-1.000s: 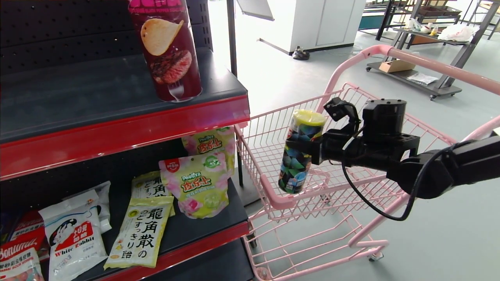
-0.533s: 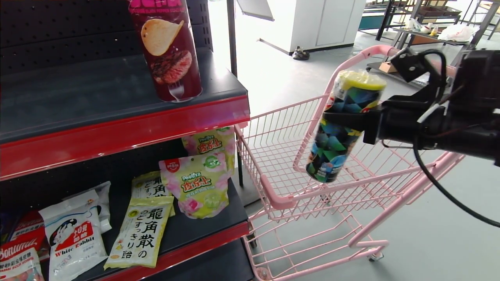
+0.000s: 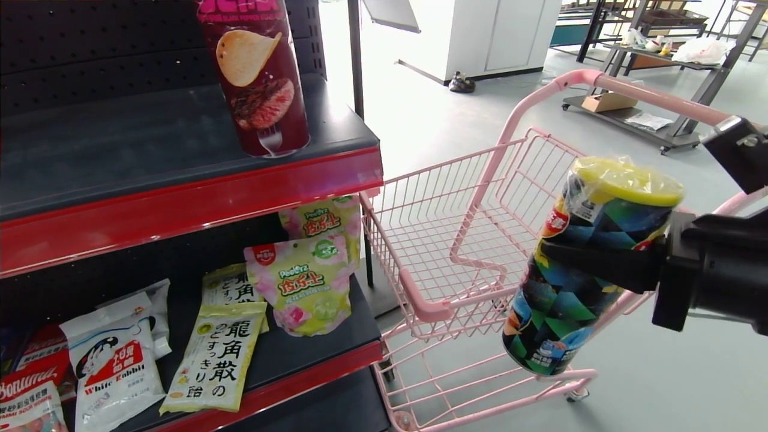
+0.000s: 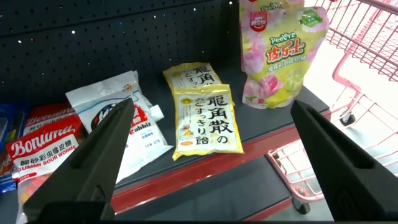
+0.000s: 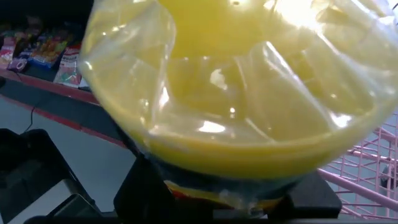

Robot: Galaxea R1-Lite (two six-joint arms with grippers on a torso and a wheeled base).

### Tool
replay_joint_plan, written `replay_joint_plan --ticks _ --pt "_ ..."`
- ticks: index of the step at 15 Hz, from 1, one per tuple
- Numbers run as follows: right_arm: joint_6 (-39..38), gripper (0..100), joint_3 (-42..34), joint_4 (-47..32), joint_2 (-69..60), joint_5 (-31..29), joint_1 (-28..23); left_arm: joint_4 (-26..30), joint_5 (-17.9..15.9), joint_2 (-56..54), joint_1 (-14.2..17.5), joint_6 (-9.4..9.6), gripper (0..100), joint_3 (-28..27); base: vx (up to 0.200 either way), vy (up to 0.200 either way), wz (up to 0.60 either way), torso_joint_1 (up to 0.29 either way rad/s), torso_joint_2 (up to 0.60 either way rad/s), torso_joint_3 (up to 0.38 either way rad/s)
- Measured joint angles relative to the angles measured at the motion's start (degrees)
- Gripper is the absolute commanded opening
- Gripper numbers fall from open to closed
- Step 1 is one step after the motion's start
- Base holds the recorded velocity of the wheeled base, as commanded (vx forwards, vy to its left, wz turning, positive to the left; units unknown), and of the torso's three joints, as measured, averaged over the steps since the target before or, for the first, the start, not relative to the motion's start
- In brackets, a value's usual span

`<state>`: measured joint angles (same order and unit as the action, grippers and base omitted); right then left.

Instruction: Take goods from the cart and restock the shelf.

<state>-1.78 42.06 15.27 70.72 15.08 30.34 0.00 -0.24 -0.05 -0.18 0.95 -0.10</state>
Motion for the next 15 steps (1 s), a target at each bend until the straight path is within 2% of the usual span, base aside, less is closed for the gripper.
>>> replay_joint_plan --ticks 6,15 --pt "0.09 0 -1.66 -0.11 -1.84 0.44 0.39 0.00 0.00 0.00 0.00 -0.06 100 0.00 0.000 0.000 0.00 0.002 -0.01 -0.009" --pt "1.21 0 -1.13 -0.09 -1.93 0.62 0.48 0.00 0.00 0.00 0.00 -0.06 100 0.00 0.000 0.000 0.00 0.086 -0.41 -0.329"
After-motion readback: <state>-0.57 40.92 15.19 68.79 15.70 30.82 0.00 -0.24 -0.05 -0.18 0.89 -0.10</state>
